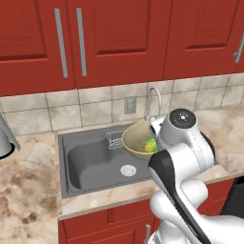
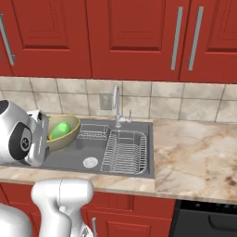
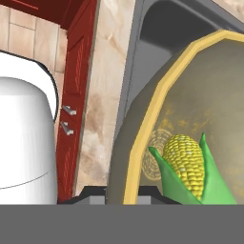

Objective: Pick the corn from the cabinet and place it in the bowl. Then pick the bowl and place it in the sink. Then turn on the sink facuet.

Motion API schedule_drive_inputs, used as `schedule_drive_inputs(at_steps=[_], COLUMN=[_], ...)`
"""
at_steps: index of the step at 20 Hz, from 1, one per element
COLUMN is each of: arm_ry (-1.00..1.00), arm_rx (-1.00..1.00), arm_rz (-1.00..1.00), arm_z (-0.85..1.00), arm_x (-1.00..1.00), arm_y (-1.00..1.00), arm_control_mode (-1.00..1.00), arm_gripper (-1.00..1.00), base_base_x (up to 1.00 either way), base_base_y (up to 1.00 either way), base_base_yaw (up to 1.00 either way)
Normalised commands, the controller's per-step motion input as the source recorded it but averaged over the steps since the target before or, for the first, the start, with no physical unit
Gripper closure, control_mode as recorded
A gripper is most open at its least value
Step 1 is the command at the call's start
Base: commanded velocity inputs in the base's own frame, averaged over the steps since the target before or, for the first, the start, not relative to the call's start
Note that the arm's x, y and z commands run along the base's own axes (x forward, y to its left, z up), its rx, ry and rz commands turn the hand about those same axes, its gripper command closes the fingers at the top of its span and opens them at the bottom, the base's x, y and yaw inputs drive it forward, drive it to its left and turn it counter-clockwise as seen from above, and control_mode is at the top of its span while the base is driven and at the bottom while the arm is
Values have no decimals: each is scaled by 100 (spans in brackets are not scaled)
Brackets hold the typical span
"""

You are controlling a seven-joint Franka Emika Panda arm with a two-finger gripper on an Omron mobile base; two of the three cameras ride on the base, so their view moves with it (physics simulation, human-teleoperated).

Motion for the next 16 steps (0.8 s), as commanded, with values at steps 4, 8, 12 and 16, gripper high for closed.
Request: schedule_drive_inputs(at_steps=[4,8,12,16], arm_ry=[0,0,0,4], arm_rx=[0,0,0,3], arm_rz=[0,0,0,0], arm_z=[0,0,0,-4], arm_x=[0,0,0,3], arm_y=[0,0,0,0], arm_control_mode=[100,100,100,-100], arm_gripper=[100,100,100,100], base_base_x=[54,33,28,5], base_base_y=[0,0,0,0], base_base_yaw=[0,0,0,0])
